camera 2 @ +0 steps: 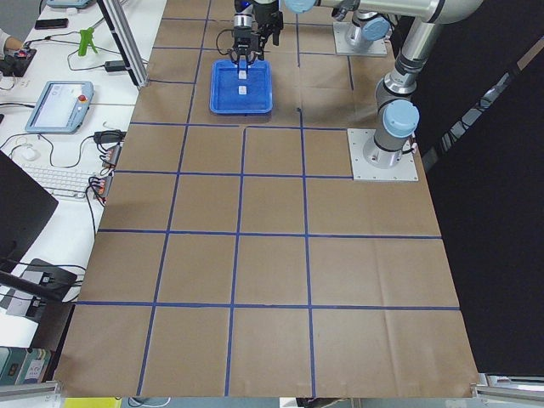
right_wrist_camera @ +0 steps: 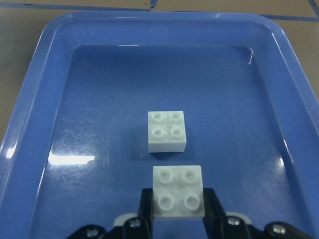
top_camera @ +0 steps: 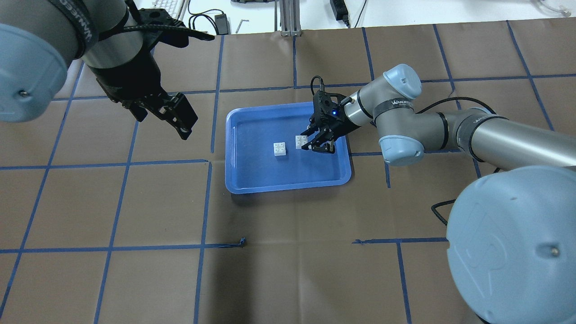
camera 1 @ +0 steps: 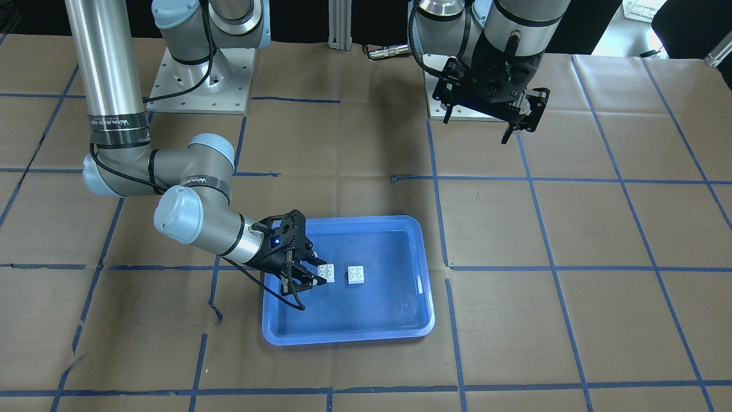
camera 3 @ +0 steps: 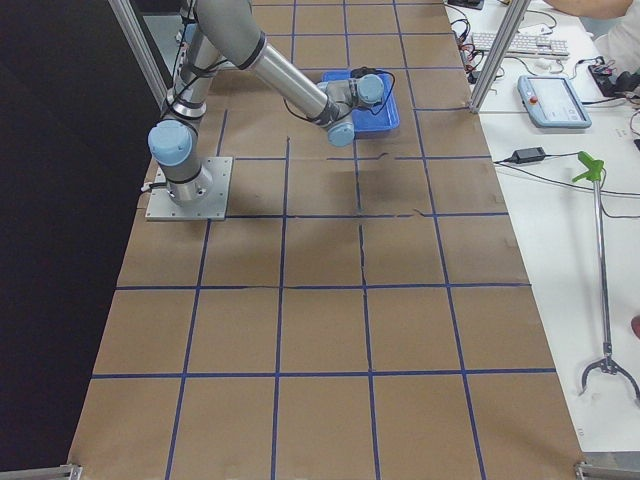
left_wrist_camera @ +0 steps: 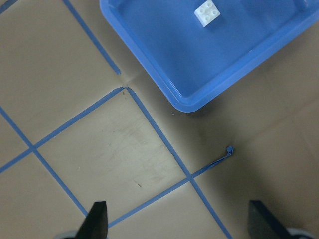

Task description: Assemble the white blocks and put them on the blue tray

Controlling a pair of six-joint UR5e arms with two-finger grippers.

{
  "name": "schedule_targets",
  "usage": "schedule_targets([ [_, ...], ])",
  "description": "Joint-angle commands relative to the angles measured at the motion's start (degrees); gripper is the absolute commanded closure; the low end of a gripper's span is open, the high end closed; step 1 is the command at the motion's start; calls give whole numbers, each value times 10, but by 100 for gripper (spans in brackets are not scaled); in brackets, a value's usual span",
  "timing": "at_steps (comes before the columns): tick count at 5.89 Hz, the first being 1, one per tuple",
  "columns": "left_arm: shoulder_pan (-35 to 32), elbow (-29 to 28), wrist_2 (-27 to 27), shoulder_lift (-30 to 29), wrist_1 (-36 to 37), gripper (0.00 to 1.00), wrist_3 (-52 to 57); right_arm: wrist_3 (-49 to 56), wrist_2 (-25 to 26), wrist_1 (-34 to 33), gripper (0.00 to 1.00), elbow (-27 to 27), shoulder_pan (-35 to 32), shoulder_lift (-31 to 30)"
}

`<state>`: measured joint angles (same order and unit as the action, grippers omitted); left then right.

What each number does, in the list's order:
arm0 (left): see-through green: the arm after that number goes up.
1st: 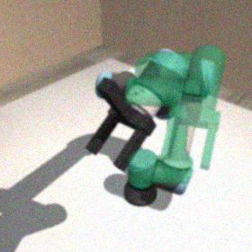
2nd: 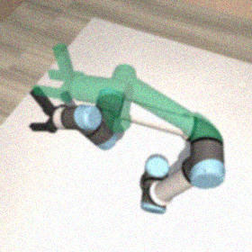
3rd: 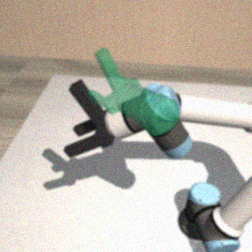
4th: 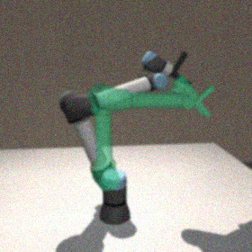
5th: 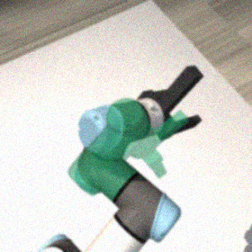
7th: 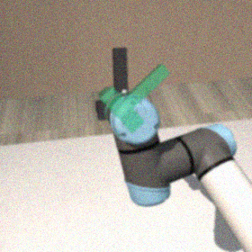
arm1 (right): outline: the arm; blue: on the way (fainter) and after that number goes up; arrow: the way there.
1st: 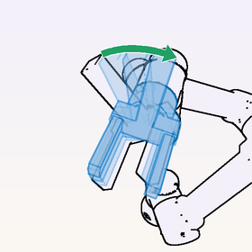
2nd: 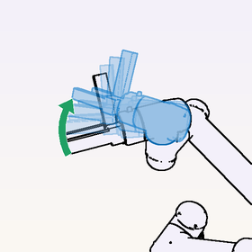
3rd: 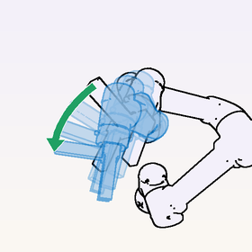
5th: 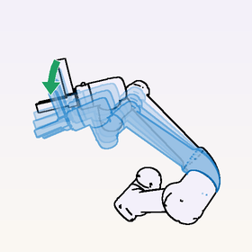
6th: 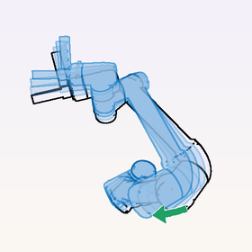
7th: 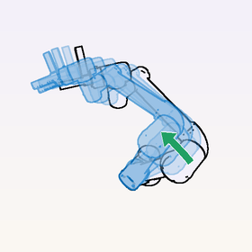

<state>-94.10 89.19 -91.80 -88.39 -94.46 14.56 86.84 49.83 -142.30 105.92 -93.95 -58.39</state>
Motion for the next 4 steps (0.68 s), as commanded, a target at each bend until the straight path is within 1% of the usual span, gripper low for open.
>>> schedule_targets([
  [1,1,-3,0,4,22,0,-128,-24,0,-11,77,-4,-9,13],
  [2,1,-3,0,4,26,0,-166,-25,0,-14,77,-4,-17,16],
  [4,1,3,-1,12,26,0,-168,-45,1,-18,76,-5,-21,16],
])
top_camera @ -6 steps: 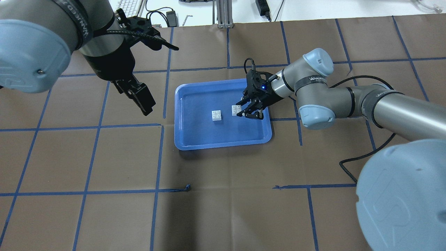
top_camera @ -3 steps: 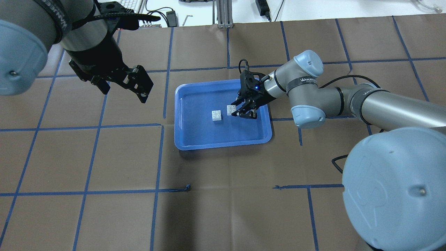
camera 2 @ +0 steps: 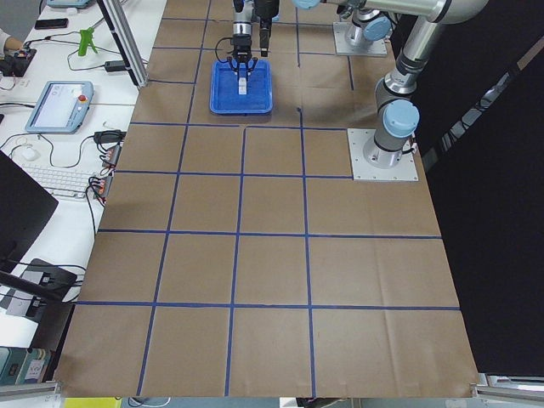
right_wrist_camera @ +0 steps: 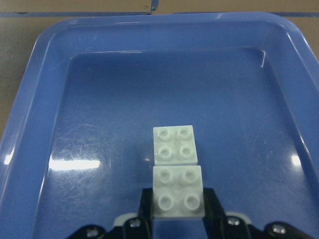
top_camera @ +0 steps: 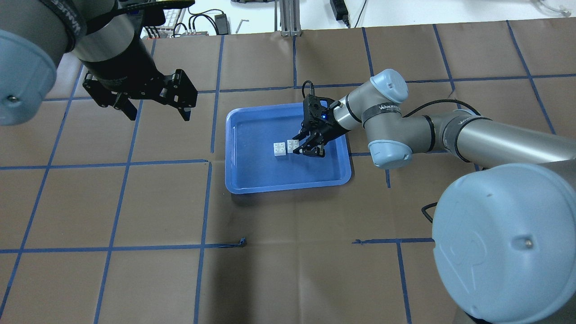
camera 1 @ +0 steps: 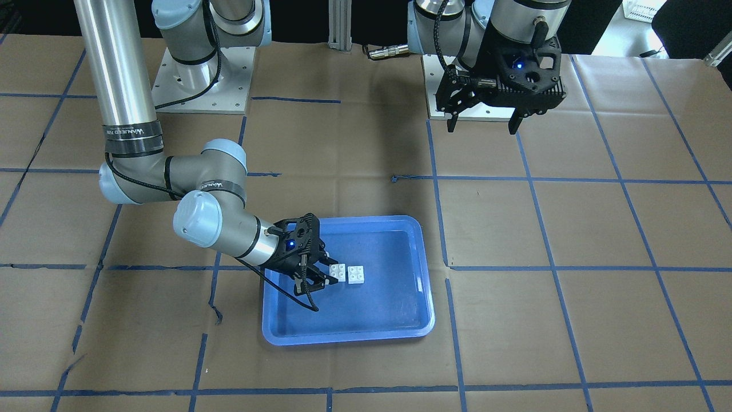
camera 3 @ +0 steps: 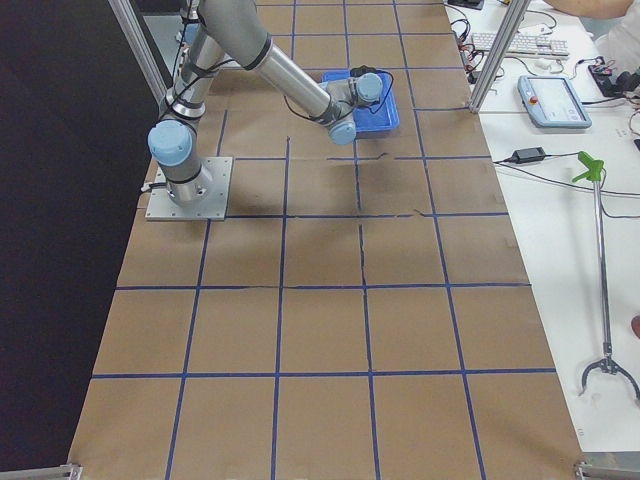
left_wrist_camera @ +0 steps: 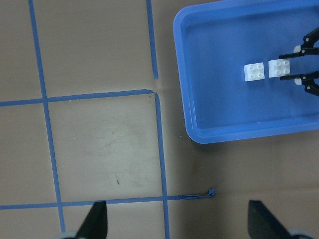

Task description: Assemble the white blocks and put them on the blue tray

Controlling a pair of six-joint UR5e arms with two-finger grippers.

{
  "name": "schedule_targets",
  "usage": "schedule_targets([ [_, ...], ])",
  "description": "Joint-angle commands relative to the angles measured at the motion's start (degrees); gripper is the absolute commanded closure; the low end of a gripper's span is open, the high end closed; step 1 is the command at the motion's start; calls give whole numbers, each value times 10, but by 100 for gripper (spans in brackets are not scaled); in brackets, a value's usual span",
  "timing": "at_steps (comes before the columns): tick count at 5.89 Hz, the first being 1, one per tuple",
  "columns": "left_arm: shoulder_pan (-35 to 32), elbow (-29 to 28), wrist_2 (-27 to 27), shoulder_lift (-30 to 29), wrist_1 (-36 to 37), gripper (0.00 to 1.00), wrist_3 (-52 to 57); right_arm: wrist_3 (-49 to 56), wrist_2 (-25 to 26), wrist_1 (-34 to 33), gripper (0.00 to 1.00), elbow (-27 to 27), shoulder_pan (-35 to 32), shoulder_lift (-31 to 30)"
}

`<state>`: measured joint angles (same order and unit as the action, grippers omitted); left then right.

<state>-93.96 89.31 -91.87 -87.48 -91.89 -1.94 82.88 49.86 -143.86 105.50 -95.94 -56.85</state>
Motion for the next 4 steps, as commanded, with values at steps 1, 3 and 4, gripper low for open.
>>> schedule_targets([
  [1,0,2,-1,4,0,0,-4,-5,1,-4,76,0,-1,2],
  [3,1,0,-1,4,0,0,-3,-26,1,-34,76,0,-1,18],
  [4,1,0,-1,4,1,0,-3,-27,2,-34,76,0,-1,18],
])
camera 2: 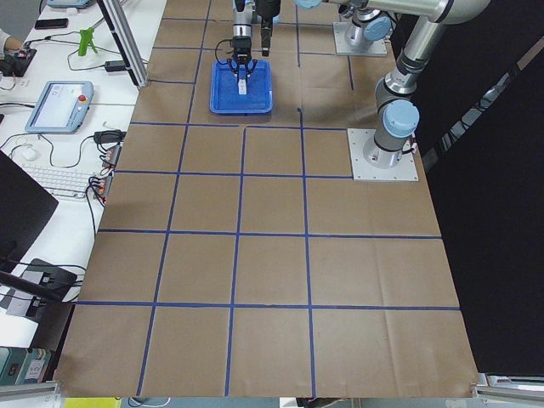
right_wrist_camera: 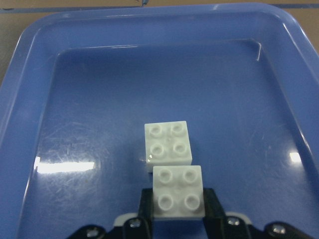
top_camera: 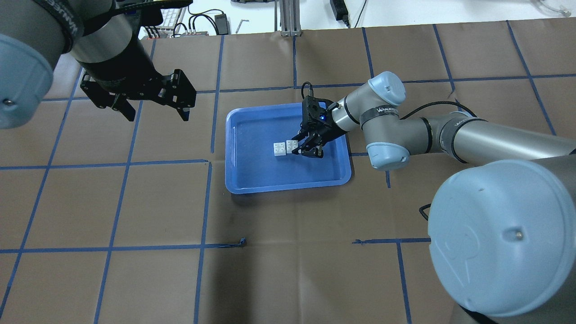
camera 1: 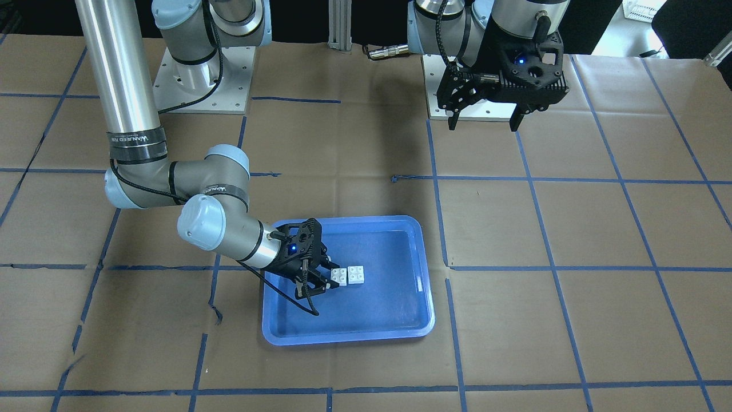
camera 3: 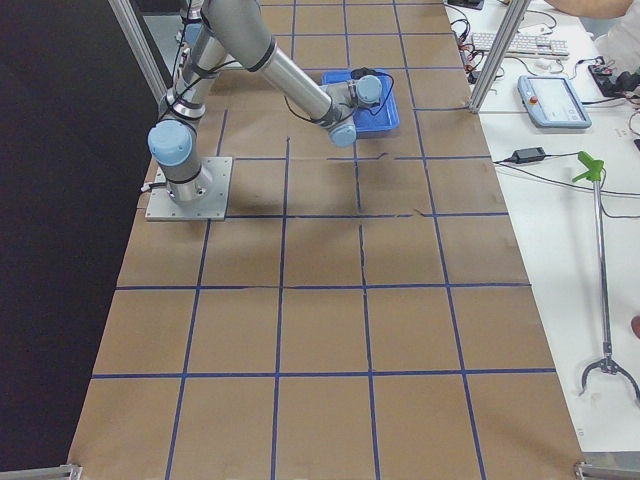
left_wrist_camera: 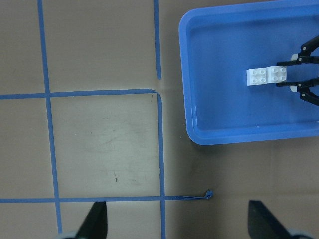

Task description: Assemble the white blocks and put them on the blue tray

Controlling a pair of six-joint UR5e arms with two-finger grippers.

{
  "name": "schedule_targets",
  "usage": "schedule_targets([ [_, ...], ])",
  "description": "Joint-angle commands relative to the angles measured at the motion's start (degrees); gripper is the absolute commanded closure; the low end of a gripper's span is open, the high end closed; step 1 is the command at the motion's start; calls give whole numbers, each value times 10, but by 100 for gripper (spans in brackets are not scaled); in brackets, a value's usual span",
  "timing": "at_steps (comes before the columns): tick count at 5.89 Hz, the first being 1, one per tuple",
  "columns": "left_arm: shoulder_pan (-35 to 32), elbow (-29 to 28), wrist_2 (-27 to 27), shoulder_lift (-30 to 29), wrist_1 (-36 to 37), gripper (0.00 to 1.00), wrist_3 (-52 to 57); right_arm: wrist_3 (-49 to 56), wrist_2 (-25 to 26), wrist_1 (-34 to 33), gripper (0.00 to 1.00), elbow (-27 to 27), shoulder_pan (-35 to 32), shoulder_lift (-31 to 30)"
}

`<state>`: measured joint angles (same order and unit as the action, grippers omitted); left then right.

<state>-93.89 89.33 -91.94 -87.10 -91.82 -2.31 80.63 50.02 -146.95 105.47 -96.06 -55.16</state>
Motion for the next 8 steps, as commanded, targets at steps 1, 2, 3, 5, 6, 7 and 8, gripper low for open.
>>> schedule_targets([
  [1,0,0,0,0,1,0,-1,-5,1,-3,76,0,0,1],
  [2,0,-1,-1,1,0,0,0,-5,1,-3,76,0,0,1],
  [3,0,0,-3,3,0,0,-1,-6,1,-3,76,0,0,1],
  [5,0,-1,-3,4,0,0,-1,-12,-1,-3,76,0,-1,1],
  [6,0,0,-3,5,0,0,-1,-12,0,-3,76,0,-5,1],
  [7,0,0,-10,9,-4,0,-1,-11,0,-3,76,0,-6,1],
  [8,0,0,-11,9,-5,0,-1,-11,0,-3,76,0,-7,1],
])
